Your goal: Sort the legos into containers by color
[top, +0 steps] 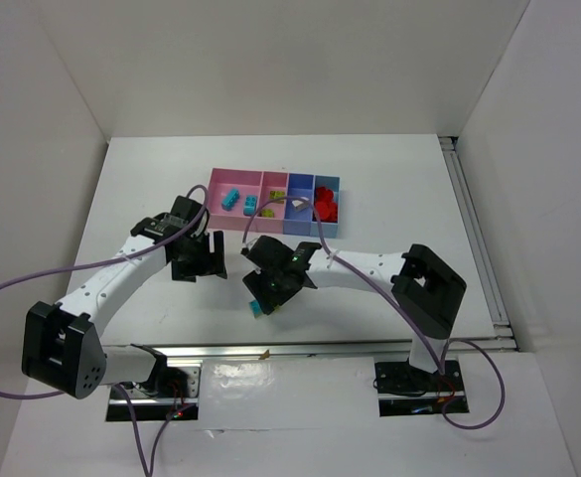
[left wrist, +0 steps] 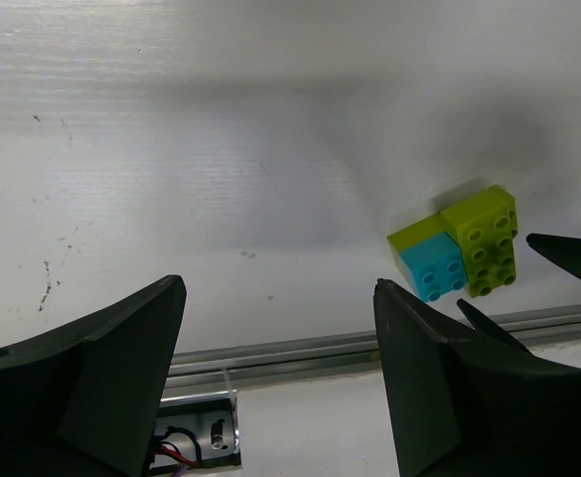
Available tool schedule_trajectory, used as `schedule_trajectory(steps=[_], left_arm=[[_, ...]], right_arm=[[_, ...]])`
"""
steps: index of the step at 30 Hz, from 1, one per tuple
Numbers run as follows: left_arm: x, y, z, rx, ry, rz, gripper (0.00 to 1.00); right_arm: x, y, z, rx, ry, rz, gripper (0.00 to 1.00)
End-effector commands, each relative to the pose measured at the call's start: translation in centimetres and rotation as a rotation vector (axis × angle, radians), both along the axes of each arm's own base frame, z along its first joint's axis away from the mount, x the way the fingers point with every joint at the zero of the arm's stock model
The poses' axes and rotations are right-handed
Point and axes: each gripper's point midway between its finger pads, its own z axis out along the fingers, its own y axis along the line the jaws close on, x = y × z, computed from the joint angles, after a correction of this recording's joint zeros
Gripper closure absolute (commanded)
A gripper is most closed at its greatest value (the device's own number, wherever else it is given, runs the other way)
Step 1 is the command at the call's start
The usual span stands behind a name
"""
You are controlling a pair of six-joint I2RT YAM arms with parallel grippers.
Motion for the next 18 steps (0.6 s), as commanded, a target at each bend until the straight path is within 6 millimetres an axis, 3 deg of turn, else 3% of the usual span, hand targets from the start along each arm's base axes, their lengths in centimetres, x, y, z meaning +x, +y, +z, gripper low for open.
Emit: schedule_trajectory(steps=[1, 6, 10, 18], left_arm=[[-0.1, 0.3, 0.4, 0.008, -0.008, 0.025, 0.13], [0.4, 0.2, 0.5, 0.008, -0.018, 0.017, 0.13], [0.4, 0.2, 0.5, 0.008, -0.018, 0.017, 0.13], [0.6, 0.3, 0.5, 0.019, -0.033, 0.003, 0.13]], right_arm=[[0.3, 0.5, 0.0, -0.019, -0.005, -0.026, 0.36], [0.0, 0.7, -0.6, -0.042, -0.004, -0.062, 0.37], [-0.5, 1.3, -1.0, -0.066, -0.018, -0.092, 0.44], [1.2, 1.4, 1.4, -0.071, -0.114, -0.167, 0.66]])
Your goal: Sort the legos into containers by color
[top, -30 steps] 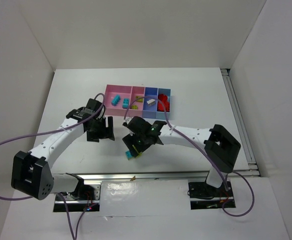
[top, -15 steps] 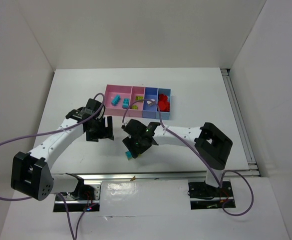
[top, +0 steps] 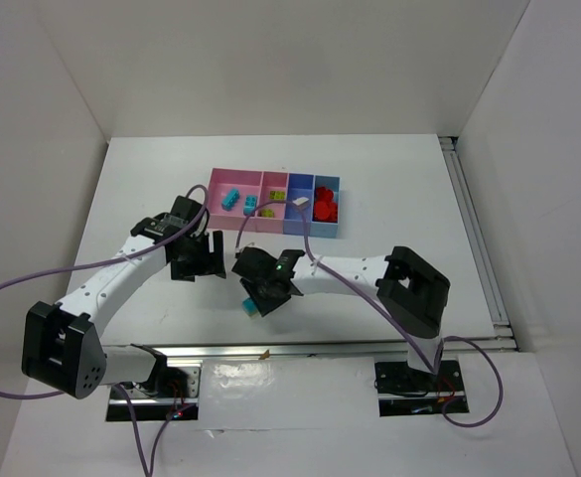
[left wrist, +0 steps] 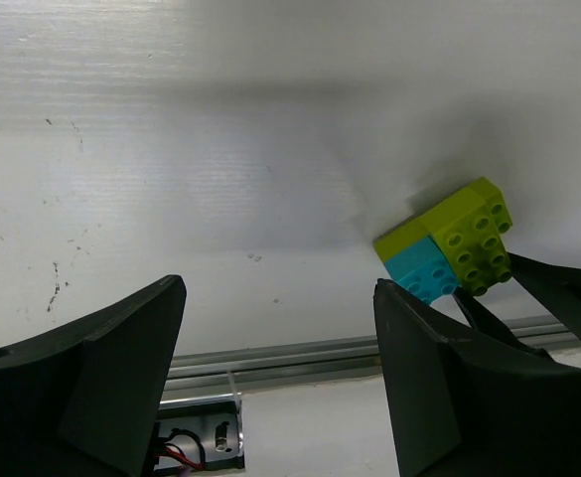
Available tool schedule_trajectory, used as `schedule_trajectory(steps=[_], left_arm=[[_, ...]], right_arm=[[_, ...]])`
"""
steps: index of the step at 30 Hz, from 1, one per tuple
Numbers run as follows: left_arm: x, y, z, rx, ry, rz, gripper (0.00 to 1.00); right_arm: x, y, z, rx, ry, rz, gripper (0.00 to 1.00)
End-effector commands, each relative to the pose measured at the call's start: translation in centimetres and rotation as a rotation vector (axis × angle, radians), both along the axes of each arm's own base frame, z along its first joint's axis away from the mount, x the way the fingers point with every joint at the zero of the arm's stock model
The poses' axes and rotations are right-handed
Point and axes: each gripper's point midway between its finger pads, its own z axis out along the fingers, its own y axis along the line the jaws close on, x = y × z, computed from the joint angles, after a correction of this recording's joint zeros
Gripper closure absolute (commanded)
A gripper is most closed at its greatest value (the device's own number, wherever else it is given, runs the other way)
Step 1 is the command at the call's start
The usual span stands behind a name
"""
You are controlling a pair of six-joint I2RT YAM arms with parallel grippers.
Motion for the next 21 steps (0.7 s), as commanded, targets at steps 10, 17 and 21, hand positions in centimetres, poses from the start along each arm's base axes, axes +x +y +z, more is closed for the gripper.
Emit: schedule_trajectory(steps=[10, 17, 21], left_arm=[[1.5, -2.4, 2.9, -0.113, -0.135, -0.18, 0.13], [1.4, -9.1, 10.1, -0.377, -0.383, -0.532, 0.06], [1.9, -11.7, 12.0, -0.404, -0.456, -0.641, 0.03]], right_arm=[[7.3, -3.8, 8.3, 0.186, -0.057, -0.08, 0.69], [8.0, -5.6, 11.8, 0.38, 0.092, 0.021, 0.7], [8.0, -6.4, 13.2, 0.529, 0.201, 0.031, 0.7]])
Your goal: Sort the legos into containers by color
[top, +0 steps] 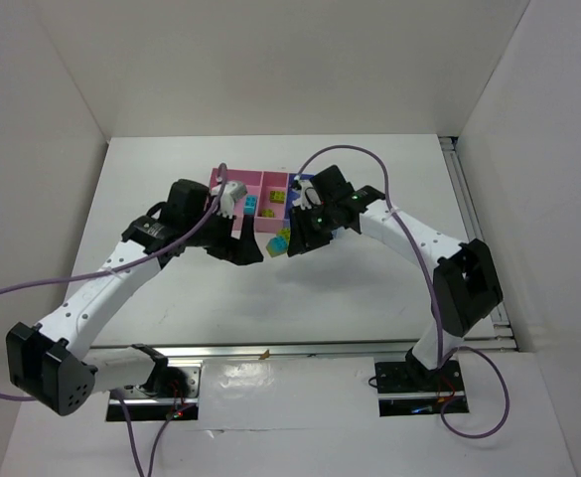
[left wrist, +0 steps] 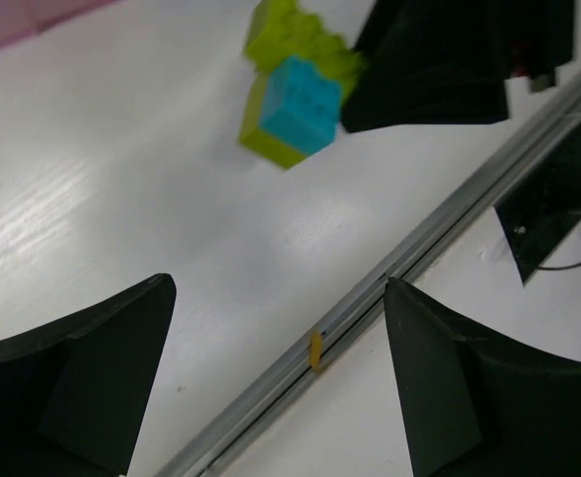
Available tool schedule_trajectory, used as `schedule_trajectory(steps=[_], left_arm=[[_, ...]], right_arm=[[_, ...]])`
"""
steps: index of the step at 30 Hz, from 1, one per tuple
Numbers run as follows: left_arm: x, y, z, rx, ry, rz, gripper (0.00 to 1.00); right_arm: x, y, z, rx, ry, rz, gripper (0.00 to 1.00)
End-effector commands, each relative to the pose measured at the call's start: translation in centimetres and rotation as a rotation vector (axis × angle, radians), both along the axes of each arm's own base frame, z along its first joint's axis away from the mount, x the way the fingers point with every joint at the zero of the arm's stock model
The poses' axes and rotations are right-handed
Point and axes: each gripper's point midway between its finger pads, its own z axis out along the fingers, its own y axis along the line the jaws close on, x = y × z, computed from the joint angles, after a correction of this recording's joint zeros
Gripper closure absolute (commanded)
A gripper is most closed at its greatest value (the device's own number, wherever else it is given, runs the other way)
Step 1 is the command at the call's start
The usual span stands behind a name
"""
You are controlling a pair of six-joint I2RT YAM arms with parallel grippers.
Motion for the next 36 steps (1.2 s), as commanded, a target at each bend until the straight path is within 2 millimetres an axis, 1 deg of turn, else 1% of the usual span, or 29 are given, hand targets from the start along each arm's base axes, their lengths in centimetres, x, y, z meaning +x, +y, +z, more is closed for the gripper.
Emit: schedule_trajectory(steps=[1, 2, 3, 4, 5, 6, 7, 8, 9, 10, 13, 14, 15, 16, 17, 18, 20, 21, 22, 25, 26, 28, 29, 31, 32, 33, 34, 36], left_arm=[[0.6, -3.6, 3.9, -0.093, -0.16, -0.166, 0.03], [1.0, -3.8, 3.5, -0.064, -0.182, -0.176, 0.03], [0.7, -4.4, 3.8, -0.054, -0.204, -0.198, 0.02], [1.0, -4.8, 3.6, -0.041, -0.222, -0.207, 0.02], [1.3, -4.8, 3.6, -0.016, -0.259, -0.211, 0.02], [1.2, -5.4, 3.6, -0.004, -0.269, -0.233, 0.02], [1.3, -5.7, 2.9, 0.019, -0.267, -0.24, 0.01], [1.7, -5.7, 2.9, 0.048, -0.291, -0.241, 0.01], [1.8, -6.3, 3.2, 0.053, -0.306, -0.246, 0.01], [1.9, -6.5, 2.5, 0.074, -0.302, -0.255, 0.01], [2.8, -6.9, 2.8, 0.093, -0.338, -0.246, 0.01], [2.9, -6.9, 2.4, 0.1, -0.326, -0.248, 0.01], [3.2, -7.2, 2.3, 0.096, -0.333, -0.247, 0.01], [3.1, -7.6, 2.4, 0.09, -0.341, -0.255, 0.01], [3.4, -7.6, 2.6, 0.091, -0.353, -0.246, 0.03], [3.6, -7.5, 2.2, 0.104, -0.347, -0.239, 0.05], [3.9, -7.8, 2.3, 0.093, -0.365, -0.236, 0.08], [3.9, -7.7, 2.4, 0.088, -0.373, -0.235, 0.11], [4.0, -7.8, 2.6, 0.084, -0.381, -0.234, 0.15], [3.7, -8.3, 2.8, 0.059, -0.381, -0.256, 0.21], [3.7, -8.5, 3.0, 0.048, -0.388, -0.262, 0.26], [3.5, -8.6, 3.1, 0.038, -0.384, -0.273, 0.3], [3.4, -8.9, 2.7, 0.034, -0.372, -0.285, 0.32], [3.4, -9.1, 2.9, 0.02, -0.371, -0.285, 0.36], [3.4, -9.3, 3.1, 0.01, -0.377, -0.291, 0.42], [3.4, -9.3, 3.1, 0.006, -0.371, -0.286, 0.42], [3.3, -9.5, 2.8, 0.003, -0.36, -0.296, 0.5], [3.1, -9.6, 2.8, -0.003, -0.357, -0.303, 0.58]], right_arm=[[-1.8, 0.8, 3.8, 0.215, 0.071, 0.131, 0.7], [-2.3, 0.9, 4.5, 0.265, 0.093, 0.145, 0.7], [-2.0, 0.3, 5.0, 0.291, 0.099, 0.125, 0.7], [-2.1, 0.1, 4.9, 0.309, 0.114, 0.129, 0.7], [-2.2, 0.1, 5.3, 0.336, 0.128, 0.139, 0.7], [-2.1, 0.0, 5.5, 0.349, 0.133, 0.14, 0.7], [-2.3, -0.2, 5.6, 0.359, 0.148, 0.14, 0.7], [-2.2, -0.6, 5.6, 0.363, 0.151, 0.141, 0.7], [-2.4, -0.4, 5.8, 0.377, 0.159, 0.152, 0.7], [-2.3, -0.6, 6.0, 0.385, 0.162, 0.15, 0.7], [-2.6, -0.5, 6.3, 0.405, 0.173, 0.166, 0.7], [-2.6, -0.5, 6.3, 0.405, 0.173, 0.166, 0.7], [-2.6, -0.5, 6.3, 0.405, 0.173, 0.166, 0.7], [-2.6, -0.5, 6.3, 0.405, 0.173, 0.166, 0.7], [-2.7, -0.4, 6.4, 0.411, 0.177, 0.171, 0.7], [-2.7, -0.4, 6.4, 0.41, 0.17, 0.177, 0.7], [-2.9, -0.5, 6.3, 0.406, 0.181, 0.175, 0.7], [-3.0, -0.5, 6.6, 0.409, 0.173, 0.177, 0.7], [-3.2, -0.6, 6.4, 0.413, 0.179, 0.187, 0.7], [-3.4, -0.6, 6.3, 0.41, 0.187, 0.185, 0.7], [-3.4, -0.6, 6.3, 0.41, 0.187, 0.185, 0.7], [-3.4, -0.6, 6.3, 0.41, 0.187, 0.185, 0.7], [-3.4, -0.6, 6.3, 0.41, 0.187, 0.185, 0.7], [-3.4, -0.6, 6.3, 0.41, 0.187, 0.185, 0.7], [-3.5, -0.7, 6.0, 0.407, 0.196, 0.183, 0.7], [-3.5, -0.7, 6.0, 0.407, 0.196, 0.183, 0.7], [-3.5, -0.7, 6.0, 0.407, 0.196, 0.183, 0.7], [-3.3, -0.9, 5.8, 0.409, 0.198, 0.168, 0.7]])
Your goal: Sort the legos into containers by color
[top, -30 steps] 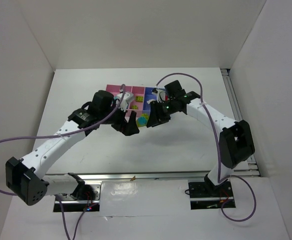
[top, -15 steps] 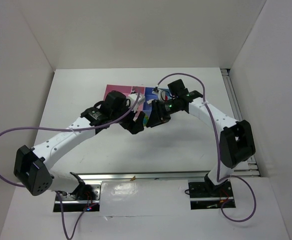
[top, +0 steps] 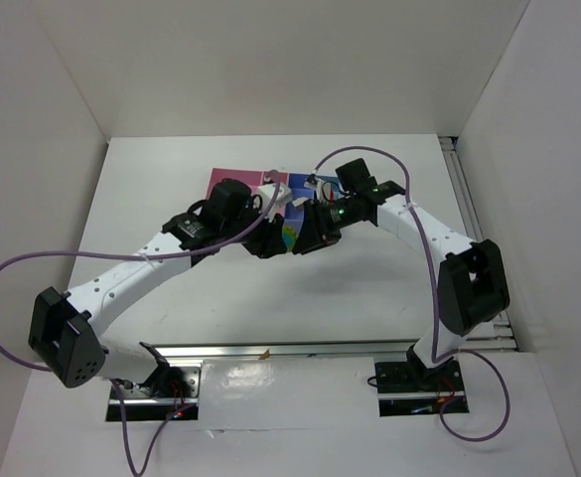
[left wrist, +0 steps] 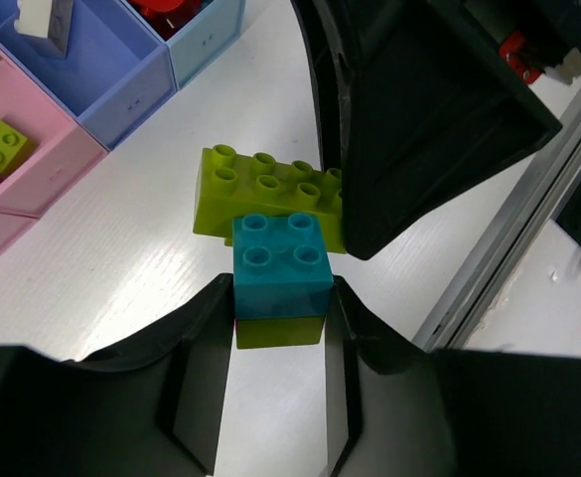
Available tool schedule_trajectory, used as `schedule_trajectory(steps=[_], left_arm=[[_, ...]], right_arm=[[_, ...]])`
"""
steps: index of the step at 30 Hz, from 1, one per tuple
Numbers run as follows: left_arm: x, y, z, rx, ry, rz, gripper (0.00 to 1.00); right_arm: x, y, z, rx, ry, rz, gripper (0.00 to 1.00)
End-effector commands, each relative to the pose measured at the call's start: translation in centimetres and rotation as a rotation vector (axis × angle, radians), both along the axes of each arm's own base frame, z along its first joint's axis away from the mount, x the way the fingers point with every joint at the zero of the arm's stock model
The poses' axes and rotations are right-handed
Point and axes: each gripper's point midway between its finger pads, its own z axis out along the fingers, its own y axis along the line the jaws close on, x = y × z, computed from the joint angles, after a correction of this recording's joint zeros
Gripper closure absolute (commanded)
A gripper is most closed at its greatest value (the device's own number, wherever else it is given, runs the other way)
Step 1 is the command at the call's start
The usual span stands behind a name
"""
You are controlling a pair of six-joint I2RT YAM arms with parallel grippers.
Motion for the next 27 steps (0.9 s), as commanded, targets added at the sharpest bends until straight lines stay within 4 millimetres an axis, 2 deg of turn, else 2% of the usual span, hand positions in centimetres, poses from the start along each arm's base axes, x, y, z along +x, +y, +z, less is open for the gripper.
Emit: schedule_trajectory(steps=[1, 5, 6, 7, 8, 16, 18, 22, 23, 27], left_arm=[[0.6, -1.6, 1.3, -0.058, -0.028, -0.04, 0.69], [0.6, -1.6, 0.0, -0.039, -0.002, -0.04, 0.87], [0.6, -1.5, -0.9, -0.026, 0.015, -0.039, 0.96], [0.7, -1.7, -0.7, -0.035, 0.014, -0.034, 0.99], [0.6, -1.6, -1.5, -0.023, 0.03, -0.034, 1.0], [1.6, 0.3, -4.1, -0.01, 0.079, 0.048, 1.0], [1.4, 0.9, -4.7, -0.01, 0.101, 0.06, 1.0], [2.1, 1.6, -4.3, -0.048, 0.111, 0.088, 1.0], [2.1, 1.7, -4.4, -0.06, 0.122, 0.096, 1.0], [2.9, 2.8, -4.4, -0.075, 0.14, 0.14, 1.0]], right_arm=[[-0.8, -0.1, 1.9, 0.052, -0.026, 0.011, 0.7], [-0.2, 0.0, 1.4, 0.044, 0.004, -0.044, 0.72], [0.0, 0.0, 1.4, 0.039, -0.003, -0.065, 0.72], [0.3, 0.2, 1.2, 0.049, -0.009, -0.072, 0.72], [0.5, 0.3, 1.4, 0.056, 0.0, -0.085, 0.72], [1.4, -0.2, 1.3, 0.029, -0.016, -0.139, 0.72], [1.6, -0.8, 0.1, -0.025, -0.018, -0.157, 0.72], [2.7, -1.3, -0.9, -0.093, -0.029, -0.199, 0.72], [2.3, -1.3, -1.5, -0.118, -0.008, -0.197, 0.72], [2.8, -1.1, -1.9, -0.17, -0.044, -0.199, 0.72]])
